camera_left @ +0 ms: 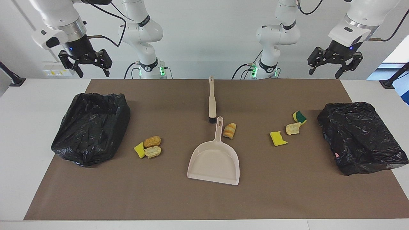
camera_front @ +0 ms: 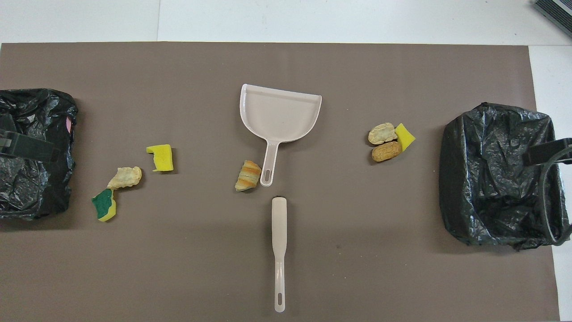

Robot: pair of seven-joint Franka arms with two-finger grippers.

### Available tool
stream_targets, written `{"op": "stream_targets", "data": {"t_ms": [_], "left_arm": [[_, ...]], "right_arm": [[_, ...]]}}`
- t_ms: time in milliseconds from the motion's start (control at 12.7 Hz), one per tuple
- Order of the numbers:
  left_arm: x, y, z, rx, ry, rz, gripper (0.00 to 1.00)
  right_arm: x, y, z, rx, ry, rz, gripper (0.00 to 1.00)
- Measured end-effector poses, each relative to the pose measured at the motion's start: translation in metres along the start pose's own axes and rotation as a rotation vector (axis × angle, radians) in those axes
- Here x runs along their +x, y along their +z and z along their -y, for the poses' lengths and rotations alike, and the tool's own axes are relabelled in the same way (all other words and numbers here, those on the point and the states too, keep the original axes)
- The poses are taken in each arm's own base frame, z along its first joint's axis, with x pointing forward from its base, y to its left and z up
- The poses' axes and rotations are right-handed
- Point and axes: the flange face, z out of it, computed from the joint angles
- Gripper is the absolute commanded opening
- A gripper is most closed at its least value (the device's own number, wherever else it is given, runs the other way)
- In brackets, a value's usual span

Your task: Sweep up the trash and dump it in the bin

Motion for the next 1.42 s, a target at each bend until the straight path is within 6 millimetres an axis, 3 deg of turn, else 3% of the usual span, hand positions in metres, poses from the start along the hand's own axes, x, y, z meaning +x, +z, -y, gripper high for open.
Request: {"op": "stream_targets", "data": {"t_ms": [1022,1416], "left_arm": [[-0.001,0.002,-0.016,-0.002,0.024,0.007,1.0],[-0.002,0.003,-0.039,-0.002,0.041,0.011,1.0]], "right_arm": [[-0.002,-0.001,0.0,0.001,0.0,0.0,1.0],[-0.002,0.0,0.001,0.001,-0.002,0.001,1.0]]}}
